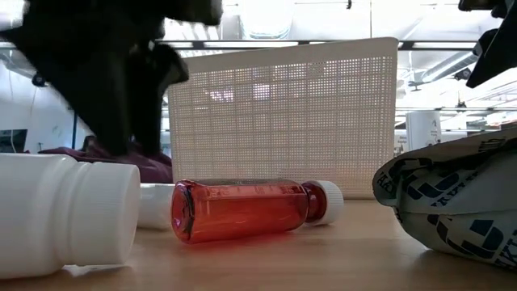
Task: Pick & place medical supplies in basket/bin
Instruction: Put the white rolled gauze into the white bin
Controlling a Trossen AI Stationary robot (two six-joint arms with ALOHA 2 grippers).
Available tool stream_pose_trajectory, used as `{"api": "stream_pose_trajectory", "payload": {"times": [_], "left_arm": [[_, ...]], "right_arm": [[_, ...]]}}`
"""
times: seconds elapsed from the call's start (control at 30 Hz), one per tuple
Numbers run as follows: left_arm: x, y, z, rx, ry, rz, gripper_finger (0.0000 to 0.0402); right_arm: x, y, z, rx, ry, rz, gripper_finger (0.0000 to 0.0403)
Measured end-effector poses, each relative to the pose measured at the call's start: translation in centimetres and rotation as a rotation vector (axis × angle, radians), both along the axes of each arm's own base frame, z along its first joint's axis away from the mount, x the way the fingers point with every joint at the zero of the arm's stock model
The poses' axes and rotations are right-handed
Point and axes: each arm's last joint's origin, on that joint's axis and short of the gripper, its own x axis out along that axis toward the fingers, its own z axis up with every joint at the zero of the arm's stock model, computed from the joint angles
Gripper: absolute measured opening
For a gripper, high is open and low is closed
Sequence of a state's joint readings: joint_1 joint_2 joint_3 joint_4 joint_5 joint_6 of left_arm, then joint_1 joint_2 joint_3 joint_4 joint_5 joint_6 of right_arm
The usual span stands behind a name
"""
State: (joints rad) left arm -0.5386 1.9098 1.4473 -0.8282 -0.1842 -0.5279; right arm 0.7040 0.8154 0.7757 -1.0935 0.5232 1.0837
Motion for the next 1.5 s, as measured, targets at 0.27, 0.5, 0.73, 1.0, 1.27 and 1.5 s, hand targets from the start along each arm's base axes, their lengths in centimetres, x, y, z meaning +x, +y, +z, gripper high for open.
{"api": "stream_pose_trajectory", "payload": {"times": [0.27, 0.5, 0.73, 1.0, 1.27, 1.5], "left_arm": [[-0.3, 0.0, -1.4, -0.032, 0.029, -0.116, 0.0239], [-0.1, 1.8, -3.9, -0.039, 0.02, -0.067, 0.0232], [0.2, 2.5, -4.2, -0.083, 0.029, -0.032, 0.0128], [1.1, 1.9, 0.7, -0.17, -0.016, 0.1, 0.0025], [2.7, 3.1, 14.1, -0.026, -0.385, 0.242, 0.0036], [4.1, 14.4, 20.5, 0.352, -0.488, 0.433, 0.0035]], "right_arm": [[0.0, -0.1, 0.0, -0.028, -0.014, -0.007, 0.0366], [0.2, 0.0, -0.1, -0.02, -0.008, -0.024, 0.0366], [0.3, 0.2, -0.3, -0.006, 0.018, -0.015, 0.0366], [0.4, 0.2, 0.1, -0.016, -0.025, -0.043, 0.0366], [0.4, 0.0, 0.8, -0.073, -0.064, -0.015, 0.0366], [0.5, -0.1, 1.8, -0.104, -0.126, -0.041, 0.0366]]}}
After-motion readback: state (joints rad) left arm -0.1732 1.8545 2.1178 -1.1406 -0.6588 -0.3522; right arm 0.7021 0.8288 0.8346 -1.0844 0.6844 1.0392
